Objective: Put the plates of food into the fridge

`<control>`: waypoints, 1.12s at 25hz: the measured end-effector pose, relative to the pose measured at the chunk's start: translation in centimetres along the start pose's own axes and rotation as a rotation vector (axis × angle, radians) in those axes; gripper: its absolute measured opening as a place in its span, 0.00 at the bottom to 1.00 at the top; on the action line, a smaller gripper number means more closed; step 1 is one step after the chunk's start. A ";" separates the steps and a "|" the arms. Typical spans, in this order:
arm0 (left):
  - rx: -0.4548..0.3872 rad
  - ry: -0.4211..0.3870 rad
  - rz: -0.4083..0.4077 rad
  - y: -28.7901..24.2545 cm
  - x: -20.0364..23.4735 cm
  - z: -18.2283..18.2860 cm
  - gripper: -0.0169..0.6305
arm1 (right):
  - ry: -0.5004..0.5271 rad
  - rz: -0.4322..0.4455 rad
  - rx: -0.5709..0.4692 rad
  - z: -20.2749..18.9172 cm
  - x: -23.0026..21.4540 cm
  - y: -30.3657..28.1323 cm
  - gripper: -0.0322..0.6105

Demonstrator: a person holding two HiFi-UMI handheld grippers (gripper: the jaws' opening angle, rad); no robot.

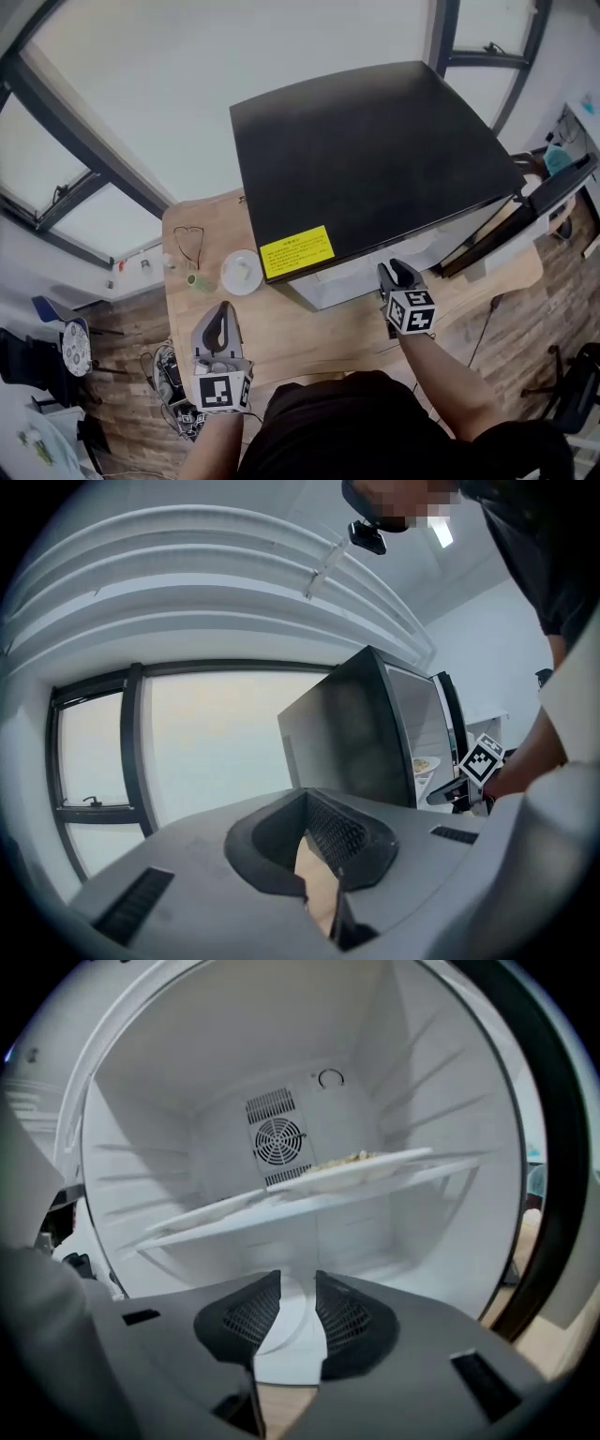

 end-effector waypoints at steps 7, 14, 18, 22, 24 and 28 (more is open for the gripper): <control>-0.021 0.086 -0.069 -2.1 -3.5 0.0 0.03 | 0.024 0.031 -0.117 3.4 -1.3 6.8 0.15; -0.022 0.056 -0.118 -2.8 -6.1 -0.3 0.03 | 0.112 0.089 -0.166 5.8 -1.1 10.5 0.09; -0.019 0.058 -0.126 -2.5 -6.7 0.0 0.03 | 0.100 0.077 -0.176 5.9 -1.6 11.2 0.08; -0.002 0.061 -0.127 -1.8 -7.0 -0.5 0.03 | 0.097 0.081 -0.170 5.7 -1.6 11.6 0.08; 0.002 0.063 -0.126 -1.7 -7.0 -0.6 0.03 | 0.097 0.077 -0.163 5.6 -2.0 11.5 0.08; 0.013 0.056 -0.123 -1.5 -6.8 -0.9 0.03 | 0.080 0.072 -0.158 5.3 -2.3 11.1 0.08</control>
Point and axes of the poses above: the fingertips, and each gripper's own axes: y backward along the fingers, x to its left, z out of its top, the point moved 2 cm from there along y, backward along the fingers, and after that the axes turned 1 degree about -y, right-handed, at the moved point
